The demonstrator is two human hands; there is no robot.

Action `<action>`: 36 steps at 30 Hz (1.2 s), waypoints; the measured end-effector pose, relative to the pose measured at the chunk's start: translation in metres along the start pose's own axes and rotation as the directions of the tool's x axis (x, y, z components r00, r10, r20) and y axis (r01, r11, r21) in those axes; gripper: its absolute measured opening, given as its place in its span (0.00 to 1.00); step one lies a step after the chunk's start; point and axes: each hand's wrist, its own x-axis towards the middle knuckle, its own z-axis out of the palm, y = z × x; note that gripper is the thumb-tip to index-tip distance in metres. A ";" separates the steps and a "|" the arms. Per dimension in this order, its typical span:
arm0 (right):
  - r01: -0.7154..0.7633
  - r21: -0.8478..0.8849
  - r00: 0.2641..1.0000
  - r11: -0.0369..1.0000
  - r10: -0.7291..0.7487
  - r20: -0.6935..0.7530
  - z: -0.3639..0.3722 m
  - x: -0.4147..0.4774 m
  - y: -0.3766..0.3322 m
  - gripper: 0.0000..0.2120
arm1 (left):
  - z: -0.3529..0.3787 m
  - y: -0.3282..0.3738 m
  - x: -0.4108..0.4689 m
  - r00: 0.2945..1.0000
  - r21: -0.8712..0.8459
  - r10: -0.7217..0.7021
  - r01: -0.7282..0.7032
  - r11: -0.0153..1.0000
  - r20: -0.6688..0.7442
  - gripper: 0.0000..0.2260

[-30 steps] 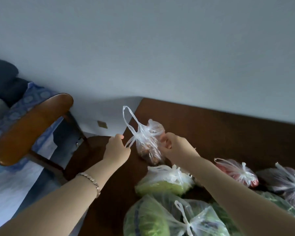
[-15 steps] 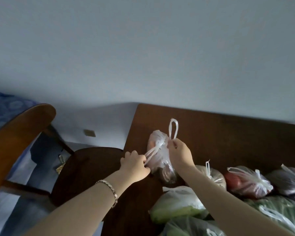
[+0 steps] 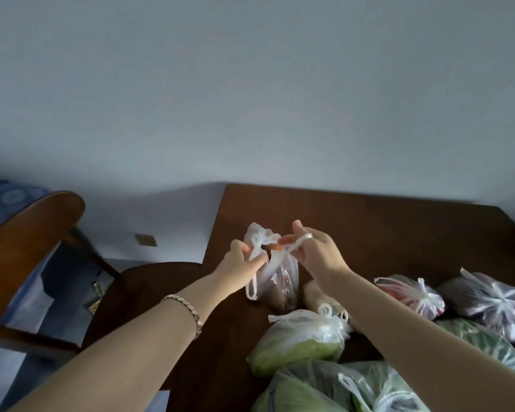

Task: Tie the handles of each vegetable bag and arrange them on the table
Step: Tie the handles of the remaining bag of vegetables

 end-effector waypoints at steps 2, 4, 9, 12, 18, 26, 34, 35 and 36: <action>0.019 -0.038 0.997 0.999 -0.016 0.079 -0.007 -0.009 0.000 0.18 | 0.012 0.004 -0.004 0.979 -0.213 -0.177 0.194 0.958 0.099 0.15; 0.030 -0.052 0.990 0.998 -0.022 0.140 -0.014 -0.015 0.002 0.18 | 0.023 0.006 -0.003 0.967 -0.153 -0.254 0.252 0.956 0.005 0.15; 0.000 -0.019 0.983 1.000 0.004 0.183 -0.034 -0.024 0.003 0.16 | 0.011 0.007 -0.025 0.930 0.307 -0.054 0.175 0.936 -0.364 0.13; 0.008 -0.090 0.989 0.996 0.005 0.149 -0.046 -0.024 0.000 0.15 | -0.005 0.004 -0.050 0.908 0.350 0.033 0.127 0.928 -0.417 0.11; 0.044 -0.087 0.999 0.995 -0.046 -0.027 -0.070 -0.017 -0.003 0.15 | -0.011 0.017 -0.093 0.942 0.656 0.209 0.016 0.754 -0.263 0.08; 0.062 -0.065 0.948 0.996 -0.039 0.315 -0.056 -0.047 0.020 0.11 | 0.003 0.022 -0.095 0.972 -0.252 0.086 -0.141 0.957 -0.217 0.12; -0.349 0.059 0.937 0.935 0.347 0.040 -0.036 -0.024 0.039 0.17 | 0.017 0.009 -0.081 0.982 -0.509 0.054 -0.141 0.849 -0.182 0.18; -0.405 0.075 0.914 0.911 0.405 0.020 -0.034 -0.021 0.039 0.17 | 0.019 0.010 -0.080 0.983 -0.519 0.066 -0.148 0.842 -0.174 0.16; -0.430 0.120 0.902 0.895 0.432 0.011 -0.031 -0.018 0.039 0.15 | 0.022 0.011 -0.079 0.985 -0.531 0.076 -0.149 0.834 -0.156 0.16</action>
